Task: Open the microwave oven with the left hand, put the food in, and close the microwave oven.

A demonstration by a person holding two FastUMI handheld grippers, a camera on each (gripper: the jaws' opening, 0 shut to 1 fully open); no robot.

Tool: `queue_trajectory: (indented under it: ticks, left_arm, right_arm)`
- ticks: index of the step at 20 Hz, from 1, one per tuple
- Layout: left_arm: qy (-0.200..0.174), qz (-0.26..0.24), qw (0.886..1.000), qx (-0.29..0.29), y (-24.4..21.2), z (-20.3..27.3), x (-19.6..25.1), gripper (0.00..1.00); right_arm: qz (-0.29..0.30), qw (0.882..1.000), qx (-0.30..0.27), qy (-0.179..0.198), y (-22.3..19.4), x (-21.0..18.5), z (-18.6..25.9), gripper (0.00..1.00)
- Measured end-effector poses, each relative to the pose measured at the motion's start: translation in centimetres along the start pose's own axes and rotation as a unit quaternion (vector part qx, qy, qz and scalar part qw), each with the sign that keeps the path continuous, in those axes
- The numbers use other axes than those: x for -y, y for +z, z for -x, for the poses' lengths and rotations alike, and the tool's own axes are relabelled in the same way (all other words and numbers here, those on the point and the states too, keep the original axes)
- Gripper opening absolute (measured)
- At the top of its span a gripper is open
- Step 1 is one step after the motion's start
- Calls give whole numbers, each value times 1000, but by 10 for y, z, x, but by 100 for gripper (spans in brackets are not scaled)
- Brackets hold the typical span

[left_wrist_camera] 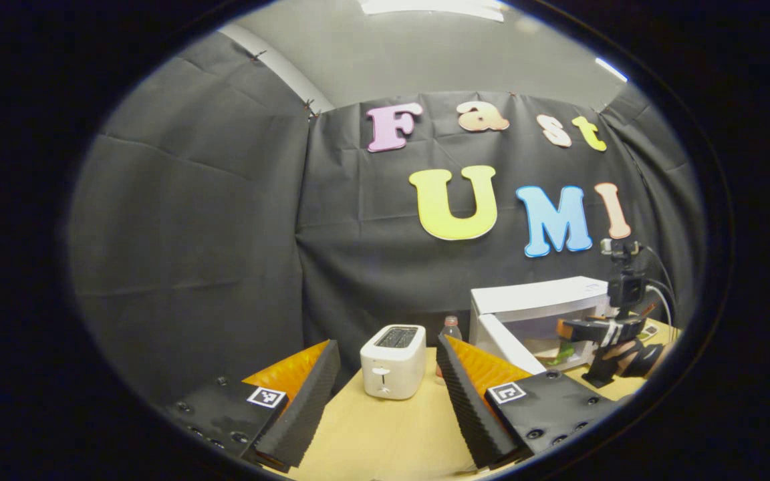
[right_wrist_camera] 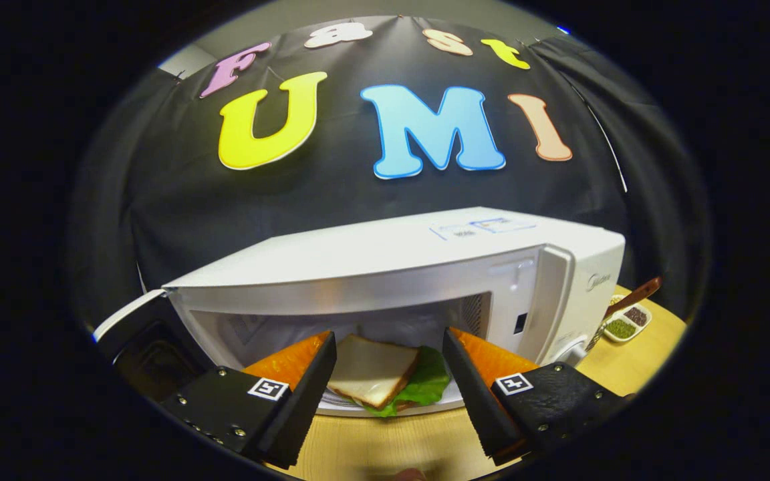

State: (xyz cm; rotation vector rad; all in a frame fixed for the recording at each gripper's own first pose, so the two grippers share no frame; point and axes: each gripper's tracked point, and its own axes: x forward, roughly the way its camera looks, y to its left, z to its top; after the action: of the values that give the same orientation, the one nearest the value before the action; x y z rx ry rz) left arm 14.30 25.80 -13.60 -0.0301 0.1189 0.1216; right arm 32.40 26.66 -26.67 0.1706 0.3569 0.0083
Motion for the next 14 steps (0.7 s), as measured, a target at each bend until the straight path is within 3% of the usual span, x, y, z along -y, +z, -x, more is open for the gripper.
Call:
queue_trajectory:
  ticks: [6,14]
  left_arm:
    - [-10,4,1000,-6,-13,-4,11,94]
    - [-6,-1,1000,-1,-19,9,19,95]
  right_arm:
    - [20,998,54,24,55,8,76,96]
    - [34,994,95,28,107,45,172,96]
